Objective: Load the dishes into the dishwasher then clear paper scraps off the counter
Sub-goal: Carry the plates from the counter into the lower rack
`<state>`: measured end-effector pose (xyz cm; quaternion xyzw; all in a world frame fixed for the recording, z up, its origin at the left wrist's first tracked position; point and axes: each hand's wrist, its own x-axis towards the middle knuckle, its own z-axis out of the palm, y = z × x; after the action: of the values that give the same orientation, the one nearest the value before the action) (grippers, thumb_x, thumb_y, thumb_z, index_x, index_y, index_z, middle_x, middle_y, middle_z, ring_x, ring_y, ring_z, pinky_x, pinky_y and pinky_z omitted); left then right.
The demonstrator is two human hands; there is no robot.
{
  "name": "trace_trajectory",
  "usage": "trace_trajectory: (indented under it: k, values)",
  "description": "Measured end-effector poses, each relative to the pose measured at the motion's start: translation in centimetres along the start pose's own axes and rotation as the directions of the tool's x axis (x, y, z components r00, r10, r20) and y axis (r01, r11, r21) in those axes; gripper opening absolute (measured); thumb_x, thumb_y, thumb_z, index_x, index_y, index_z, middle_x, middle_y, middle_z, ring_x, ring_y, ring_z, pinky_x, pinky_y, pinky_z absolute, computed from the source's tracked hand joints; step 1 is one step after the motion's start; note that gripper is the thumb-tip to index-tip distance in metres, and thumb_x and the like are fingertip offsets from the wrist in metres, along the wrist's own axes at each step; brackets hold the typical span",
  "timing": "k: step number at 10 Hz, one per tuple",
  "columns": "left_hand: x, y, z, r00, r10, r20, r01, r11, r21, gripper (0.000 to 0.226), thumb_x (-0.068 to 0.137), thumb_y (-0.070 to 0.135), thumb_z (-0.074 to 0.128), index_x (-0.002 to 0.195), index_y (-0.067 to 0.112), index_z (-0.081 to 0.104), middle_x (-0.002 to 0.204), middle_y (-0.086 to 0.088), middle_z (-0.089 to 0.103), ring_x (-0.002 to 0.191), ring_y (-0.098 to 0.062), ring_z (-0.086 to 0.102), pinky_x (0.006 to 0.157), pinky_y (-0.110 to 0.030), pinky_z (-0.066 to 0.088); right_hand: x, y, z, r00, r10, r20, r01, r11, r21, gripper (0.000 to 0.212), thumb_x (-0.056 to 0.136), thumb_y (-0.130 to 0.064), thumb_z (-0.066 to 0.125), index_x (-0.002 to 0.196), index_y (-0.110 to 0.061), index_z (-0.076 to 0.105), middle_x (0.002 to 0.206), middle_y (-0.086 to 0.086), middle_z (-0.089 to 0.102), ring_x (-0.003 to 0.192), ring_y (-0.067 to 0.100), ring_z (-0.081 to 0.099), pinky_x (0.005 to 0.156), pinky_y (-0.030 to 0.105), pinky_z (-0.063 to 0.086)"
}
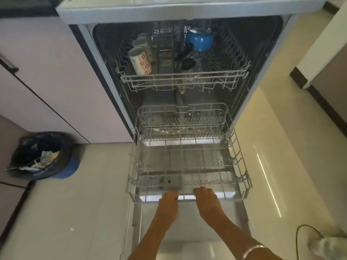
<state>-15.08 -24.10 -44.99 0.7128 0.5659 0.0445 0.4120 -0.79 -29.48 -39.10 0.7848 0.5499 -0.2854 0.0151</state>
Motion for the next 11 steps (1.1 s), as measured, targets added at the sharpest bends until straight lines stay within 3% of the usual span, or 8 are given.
trace_trajectory:
  k: [1, 2, 3, 4, 6, 7, 10, 11]
  values:
    - [-1.8, -0.4, 0.6, 0.997, -0.052, 0.054, 0.049, 0.997, 0.053, 0.029, 0.090, -0.002, 0.040, 0.072, 0.020, 0.041, 0.064, 0.009, 0.037, 0.059, -0.006, 0.029, 0.057, -0.022, 0.025, -0.7, 0.1, 1.5, 0.988, -0.019, -0.153, 0.006, 0.996, -0.083, 0.043, 0.042, -0.013, 0.093, 0.077, -0.012, 0.067, 0.056, 0.008, 0.040, 0.048, 0.019, 0.045, 0.051, 0.033, 0.049]
    - [-2.7, -0.7, 0.5, 0.993, -0.049, 0.106, 0.036, 0.992, 0.121, 0.025, 0.095, 0.005, 0.041, 0.079, 0.024, 0.045, 0.074, 0.007, 0.044, 0.066, -0.007, 0.038, 0.055, -0.020, 0.029, -2.3, 0.3, 2.7, 0.999, -0.008, -0.040, 0.003, 0.991, -0.136, 0.039, 0.067, -0.011, 0.084, 0.102, -0.006, 0.068, 0.079, 0.009, 0.057, 0.076, 0.027, 0.061, 0.069, 0.036, 0.053]
    - [-3.8, -0.4, 0.3, 0.976, -0.119, 0.184, 0.103, 0.990, 0.095, 0.025, 0.095, 0.009, 0.038, 0.076, 0.026, 0.043, 0.079, 0.002, 0.047, 0.073, -0.014, 0.042, 0.062, -0.027, 0.033, -2.7, 0.8, 3.9, 0.995, 0.076, 0.060, -0.069, 0.991, -0.114, 0.040, 0.094, -0.003, 0.052, 0.132, -0.013, 0.050, 0.128, 0.008, 0.054, 0.118, 0.024, 0.053, 0.099, 0.030, 0.044]
    - [-4.3, -0.7, 0.5, 0.971, -0.143, 0.191, 0.105, 0.975, 0.195, 0.021, 0.096, 0.009, 0.041, 0.081, 0.022, 0.048, 0.086, 0.000, 0.055, 0.076, -0.015, 0.052, 0.066, -0.027, 0.043, -2.9, 0.6, 4.1, 0.989, 0.096, 0.108, -0.082, 0.988, -0.130, 0.038, 0.094, -0.003, 0.052, 0.131, -0.013, 0.051, 0.131, 0.009, 0.054, 0.120, 0.024, 0.053, 0.100, 0.030, 0.044]
    - [-4.5, 4.1, -2.1, 0.950, -0.135, 0.282, 0.014, 0.920, 0.390, 0.027, 0.100, 0.008, 0.042, 0.125, 0.005, 0.054, 0.125, -0.012, 0.061, 0.115, -0.026, 0.060, 0.098, -0.032, 0.047, -3.7, -0.3, 2.3, 0.984, 0.135, 0.117, -0.139, 0.990, 0.026, 0.033, 0.101, -0.013, 0.044, 0.134, -0.007, 0.047, 0.137, 0.011, 0.050, 0.126, 0.025, 0.050, 0.103, 0.031, 0.041]
    - [-4.1, 7.8, -3.5, 0.963, -0.071, 0.261, -0.050, 0.901, 0.431, 0.032, 0.098, 0.004, 0.044, 0.128, 0.005, 0.054, 0.127, -0.013, 0.061, 0.118, -0.026, 0.059, 0.100, -0.034, 0.047, -4.3, -1.1, 0.5, 0.987, 0.144, 0.077, -0.152, 0.982, 0.111, 0.037, 0.101, -0.017, 0.048, 0.137, -0.008, 0.045, 0.141, 0.008, 0.047, 0.132, 0.024, 0.044, 0.106, 0.034, 0.041]
    - [-10.6, 11.5, -11.1, 0.964, -0.094, 0.250, -0.049, 0.858, 0.511, 0.031, 0.099, 0.011, 0.042, 0.127, 0.005, 0.055, 0.129, -0.012, 0.060, 0.117, -0.026, 0.059, 0.100, -0.034, 0.048, -11.0, -2.8, -8.7, 0.977, 0.125, 0.174, -0.116, 0.991, -0.058, 0.044, 0.105, -0.026, 0.033, 0.146, -0.010, 0.039, 0.151, 0.011, 0.038, 0.141, 0.031, 0.031, 0.117, 0.045, 0.021]
    - [-14.4, 13.5, -13.4, 0.952, -0.114, 0.283, -0.031, 0.886, 0.463, 0.033, 0.096, 0.012, 0.044, 0.124, 0.006, 0.059, 0.127, -0.012, 0.062, 0.116, -0.025, 0.060, 0.100, -0.034, 0.049, -14.1, -4.1, -11.4, 0.977, 0.132, 0.169, -0.133, 0.991, -0.005, 0.046, 0.105, -0.030, 0.033, 0.144, -0.007, 0.041, 0.150, 0.013, 0.041, 0.139, 0.032, 0.035, 0.116, 0.044, 0.024]
